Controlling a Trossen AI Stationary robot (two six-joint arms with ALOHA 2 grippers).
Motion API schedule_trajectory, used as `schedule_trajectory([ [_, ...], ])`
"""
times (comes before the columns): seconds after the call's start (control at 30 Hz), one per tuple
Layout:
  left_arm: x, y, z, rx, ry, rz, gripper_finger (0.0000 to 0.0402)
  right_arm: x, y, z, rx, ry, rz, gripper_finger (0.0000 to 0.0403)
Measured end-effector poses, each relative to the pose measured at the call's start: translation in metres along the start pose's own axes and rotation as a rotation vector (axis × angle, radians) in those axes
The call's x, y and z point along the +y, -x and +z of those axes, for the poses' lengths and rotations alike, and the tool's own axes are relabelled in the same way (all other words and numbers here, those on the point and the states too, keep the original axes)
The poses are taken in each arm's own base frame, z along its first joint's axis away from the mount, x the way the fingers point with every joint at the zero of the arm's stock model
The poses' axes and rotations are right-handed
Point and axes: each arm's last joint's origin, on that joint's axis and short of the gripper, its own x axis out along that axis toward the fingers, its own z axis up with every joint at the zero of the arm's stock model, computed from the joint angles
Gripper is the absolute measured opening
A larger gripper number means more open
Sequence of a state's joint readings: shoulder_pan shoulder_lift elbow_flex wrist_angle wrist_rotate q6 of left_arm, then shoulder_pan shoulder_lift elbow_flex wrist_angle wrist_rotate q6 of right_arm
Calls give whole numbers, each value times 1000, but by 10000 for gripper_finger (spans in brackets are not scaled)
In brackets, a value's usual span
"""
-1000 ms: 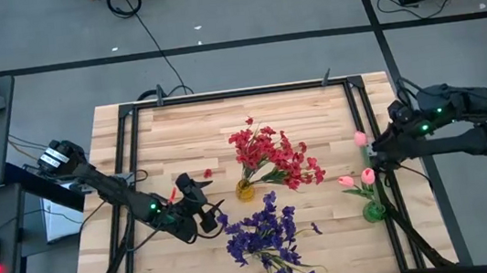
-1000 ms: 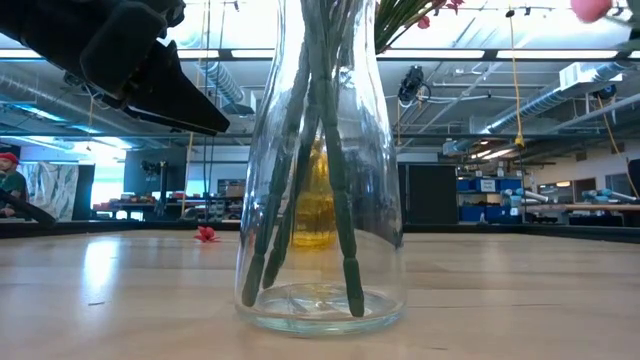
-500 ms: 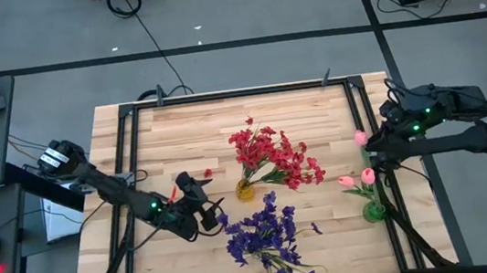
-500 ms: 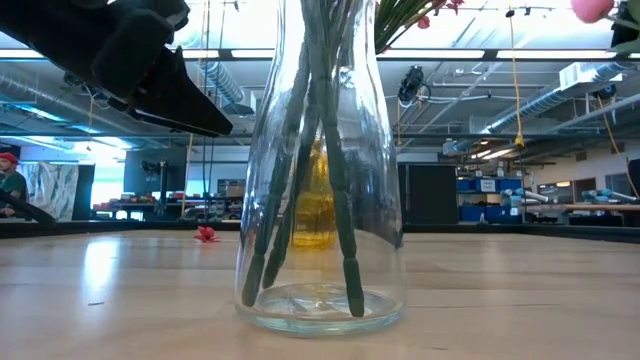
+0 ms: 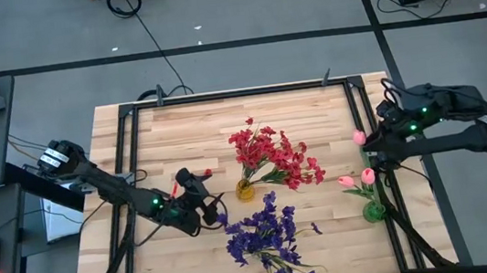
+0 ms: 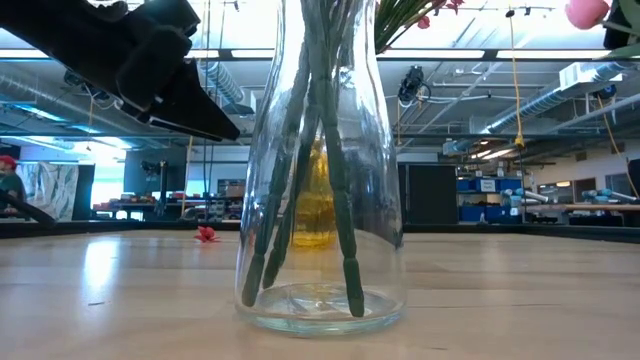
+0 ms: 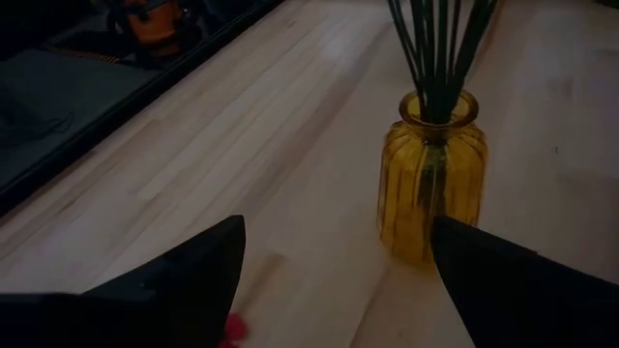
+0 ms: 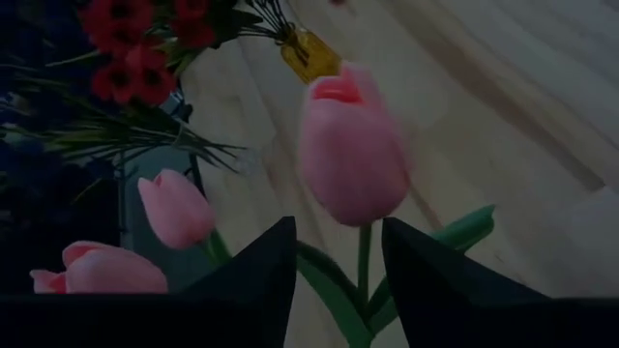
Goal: Sort flowers into vase by color
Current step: Put the pink tulip into the green vase
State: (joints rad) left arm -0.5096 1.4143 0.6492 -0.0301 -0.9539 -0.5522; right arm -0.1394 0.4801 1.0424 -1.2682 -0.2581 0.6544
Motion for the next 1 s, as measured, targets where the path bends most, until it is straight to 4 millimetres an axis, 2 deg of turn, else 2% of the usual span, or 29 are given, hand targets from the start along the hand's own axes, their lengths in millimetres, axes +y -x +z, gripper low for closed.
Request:
schedule_trajectory([
  [0.43, 1, -1, 0, 0, 2, 5, 335, 1, -15, 9, 73, 39, -78, 153],
  [0.57, 1, -1, 0, 0, 1, 5, 335, 1, -15, 9, 73, 48, -79, 112],
  [0.77, 1, -1, 0, 3, -3, 6, 335, 1, -15, 9, 75, 67, -77, 16],
  [1.0, 1, -1, 0, 4, -4, 7, 335, 1, -14, 8, 91, 65, -66, 19],
])
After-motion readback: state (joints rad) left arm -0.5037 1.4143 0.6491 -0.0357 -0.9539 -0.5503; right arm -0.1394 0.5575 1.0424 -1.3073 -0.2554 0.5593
